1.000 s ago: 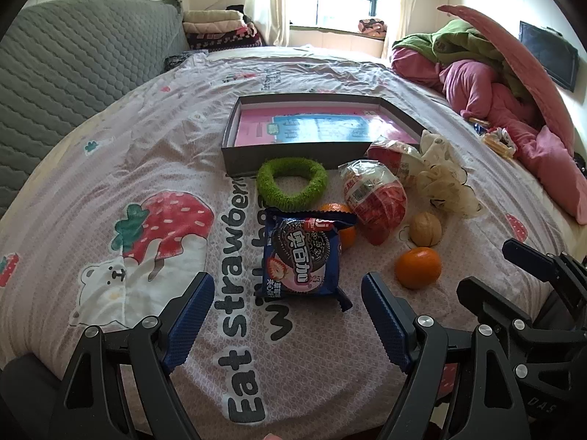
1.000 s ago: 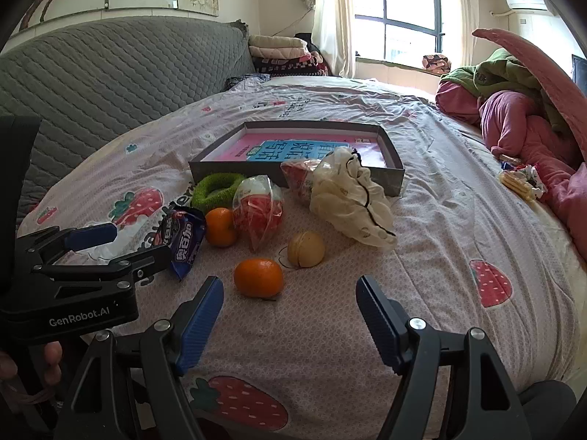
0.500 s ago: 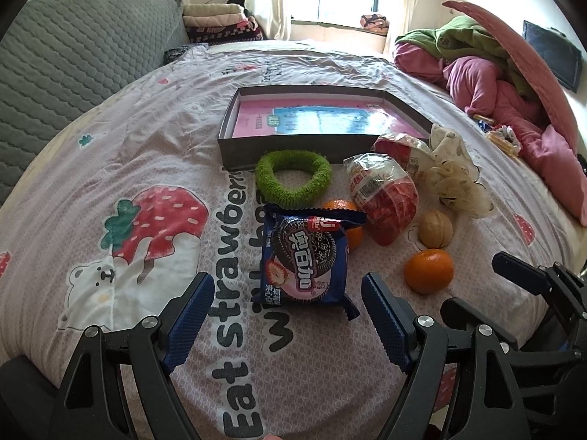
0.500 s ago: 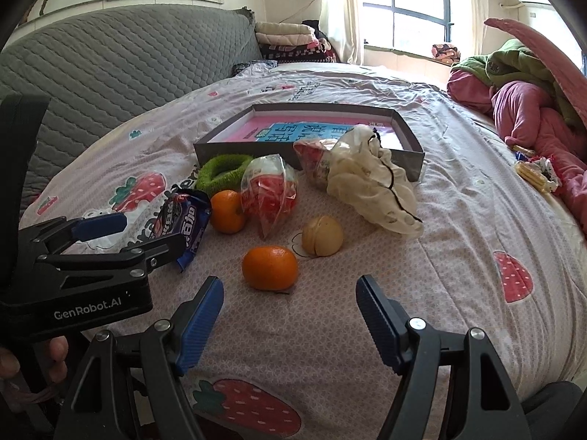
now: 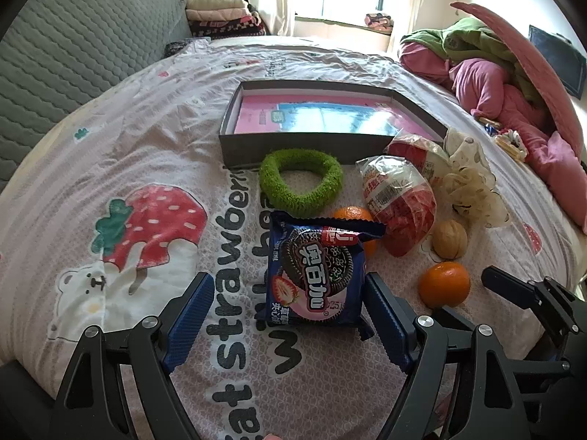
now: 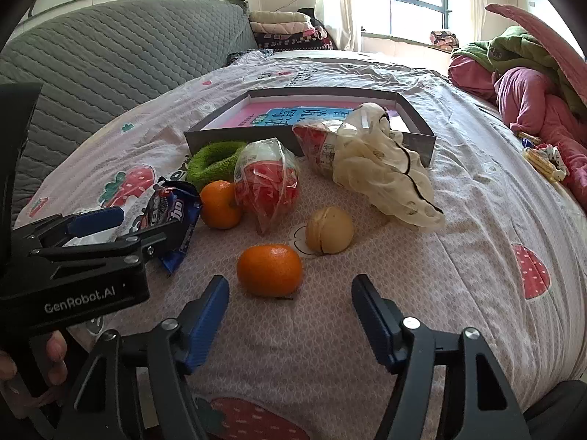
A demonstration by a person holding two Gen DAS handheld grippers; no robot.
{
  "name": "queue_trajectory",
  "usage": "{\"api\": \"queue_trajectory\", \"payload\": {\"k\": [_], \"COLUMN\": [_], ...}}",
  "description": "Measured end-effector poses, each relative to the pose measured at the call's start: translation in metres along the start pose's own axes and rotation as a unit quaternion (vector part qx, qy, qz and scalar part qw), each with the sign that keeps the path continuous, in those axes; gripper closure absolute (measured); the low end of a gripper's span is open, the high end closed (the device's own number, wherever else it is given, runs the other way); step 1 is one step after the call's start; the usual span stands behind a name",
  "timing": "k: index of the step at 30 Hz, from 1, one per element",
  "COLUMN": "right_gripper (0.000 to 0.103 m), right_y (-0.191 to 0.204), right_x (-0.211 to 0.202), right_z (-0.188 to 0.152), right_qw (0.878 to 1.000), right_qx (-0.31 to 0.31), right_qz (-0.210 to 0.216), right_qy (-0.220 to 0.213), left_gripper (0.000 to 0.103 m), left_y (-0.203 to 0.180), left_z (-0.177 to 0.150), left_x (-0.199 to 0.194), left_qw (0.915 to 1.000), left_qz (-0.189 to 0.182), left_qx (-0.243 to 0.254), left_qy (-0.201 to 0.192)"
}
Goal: Organize objects
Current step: 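Grasp the cookie packet with the left tool while the right tool grasps a mandarin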
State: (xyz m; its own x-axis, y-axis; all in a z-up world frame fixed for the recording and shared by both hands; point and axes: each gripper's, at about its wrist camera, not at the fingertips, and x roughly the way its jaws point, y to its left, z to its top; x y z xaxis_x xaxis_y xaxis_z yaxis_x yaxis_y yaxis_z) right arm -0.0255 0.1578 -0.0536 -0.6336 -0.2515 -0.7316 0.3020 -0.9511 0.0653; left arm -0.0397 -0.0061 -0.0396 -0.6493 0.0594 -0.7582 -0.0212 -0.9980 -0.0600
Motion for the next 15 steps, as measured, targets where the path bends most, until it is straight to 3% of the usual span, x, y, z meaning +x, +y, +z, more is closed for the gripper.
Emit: {"api": "queue_trajectory", "payload": {"k": [15], "right_gripper": [0.06], "right_y": [0.011], "right_x": [0.014], "right_z": [0.003], "right_qw": [1.0], "right_qx": [-0.019], "right_qz": [0.004], "right_qy": [-0.003], "left_gripper": [0.02], "left_y": [0.006], "left_z": [0.002], "left_x": [0.017], "left_qw": [0.9997], "left_qz": [-0.015], "left_qx": [-0.014], "left_qy": [0.012]}}
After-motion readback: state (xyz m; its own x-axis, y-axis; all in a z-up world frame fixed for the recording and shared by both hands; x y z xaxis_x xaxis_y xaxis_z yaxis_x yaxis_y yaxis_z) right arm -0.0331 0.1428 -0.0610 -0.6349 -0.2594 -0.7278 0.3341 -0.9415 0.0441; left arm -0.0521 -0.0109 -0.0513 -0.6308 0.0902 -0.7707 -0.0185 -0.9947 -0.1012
